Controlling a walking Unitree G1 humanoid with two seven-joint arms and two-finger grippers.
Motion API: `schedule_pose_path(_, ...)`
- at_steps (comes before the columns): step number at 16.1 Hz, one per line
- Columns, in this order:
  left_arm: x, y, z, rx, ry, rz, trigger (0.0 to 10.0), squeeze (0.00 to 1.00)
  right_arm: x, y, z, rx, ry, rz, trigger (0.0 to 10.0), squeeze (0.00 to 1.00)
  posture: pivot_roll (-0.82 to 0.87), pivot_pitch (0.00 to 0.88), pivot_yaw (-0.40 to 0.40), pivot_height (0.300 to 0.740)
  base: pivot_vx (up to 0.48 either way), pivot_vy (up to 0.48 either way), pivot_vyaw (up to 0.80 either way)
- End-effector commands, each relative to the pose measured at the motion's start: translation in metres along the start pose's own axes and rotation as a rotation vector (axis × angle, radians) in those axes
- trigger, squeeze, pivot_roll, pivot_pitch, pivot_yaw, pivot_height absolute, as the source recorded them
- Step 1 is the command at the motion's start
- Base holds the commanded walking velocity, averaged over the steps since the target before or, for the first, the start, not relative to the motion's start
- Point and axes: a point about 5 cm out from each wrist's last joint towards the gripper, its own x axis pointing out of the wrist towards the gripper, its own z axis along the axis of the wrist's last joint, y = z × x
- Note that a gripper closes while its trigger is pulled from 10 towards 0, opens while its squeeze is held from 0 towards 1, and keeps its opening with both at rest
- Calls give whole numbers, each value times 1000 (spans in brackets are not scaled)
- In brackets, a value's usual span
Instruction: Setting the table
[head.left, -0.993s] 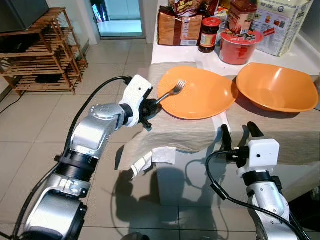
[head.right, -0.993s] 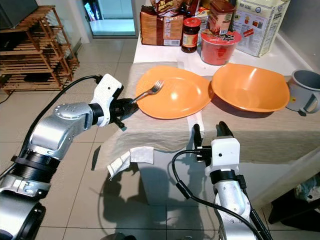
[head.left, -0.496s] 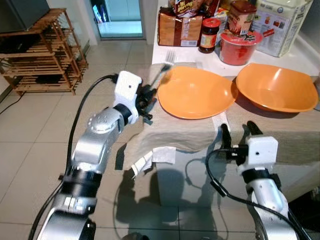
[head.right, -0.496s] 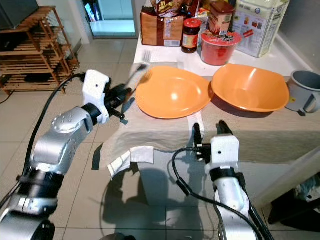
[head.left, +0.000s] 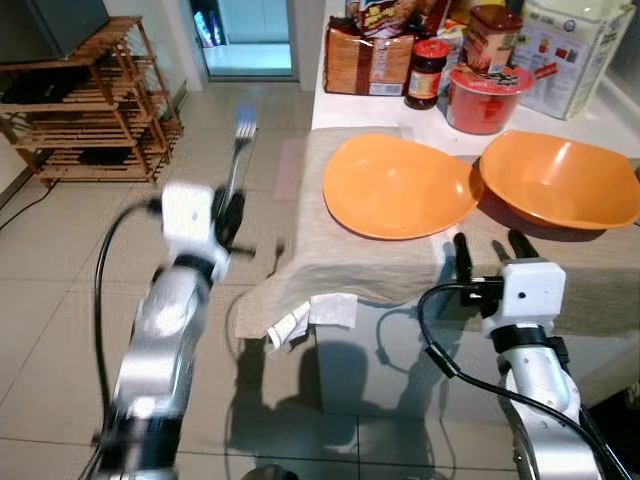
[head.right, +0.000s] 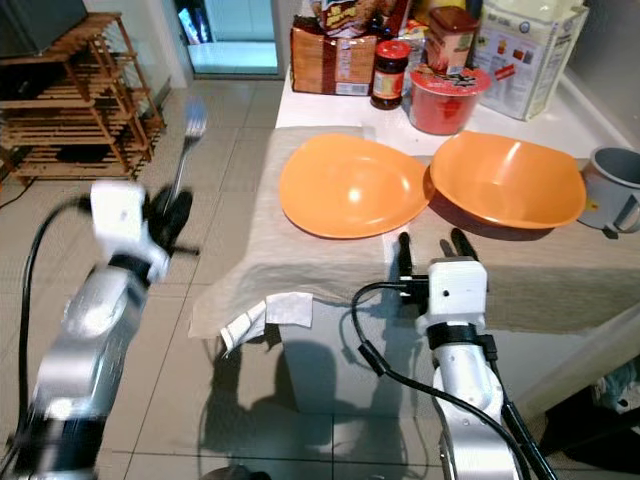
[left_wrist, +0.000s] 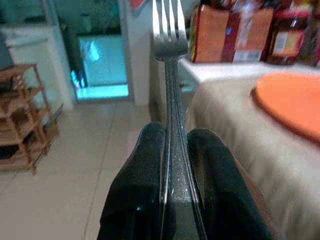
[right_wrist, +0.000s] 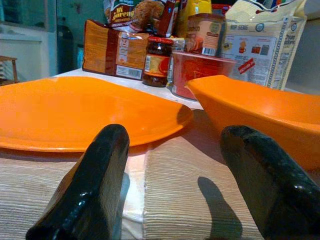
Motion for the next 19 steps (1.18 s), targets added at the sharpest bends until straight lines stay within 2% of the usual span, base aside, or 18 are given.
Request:
schedule_pose_path(1,-4,-1,5,20,-32,-1,0,0,-3,-1,3,18,-21,3,10000,0,-19,7,46,740,0,0,0)
schedule_pose_path(2,-6,-2,2,20,-24,-2,0,0,-4,-1,3,19,-18,7,10000,0,-19,7,46,740,0,0,0)
schedule_pose_path(4,-9,-16,-5,-2,-4,-63,0,0,-5,0,-5,43,13,12,10000,0,-21,5,34,740,0,0,0)
schedule_pose_path(9,-2,-36,4,-66,-2,-153,0,0,-5,-2,-12,70,50,14,10000,0,-20,0,28,740,0,0,0)
schedule_pose_path(11,3,-37,8,-79,-9,-157,0,0,-5,-2,-14,74,58,15,10000,0,-23,0,30,740,0,0,0)
schedule_pose_path(16,5,-38,11,-84,-10,-164,0,0,-5,-2,-17,73,68,14,10000,0,-27,4,31,740,-314,0,0)
schedule_pose_path(19,7,-39,13,-84,-16,-168,0,0,-5,-2,-18,72,71,15,10000,0,-26,6,33,740,0,0,0)
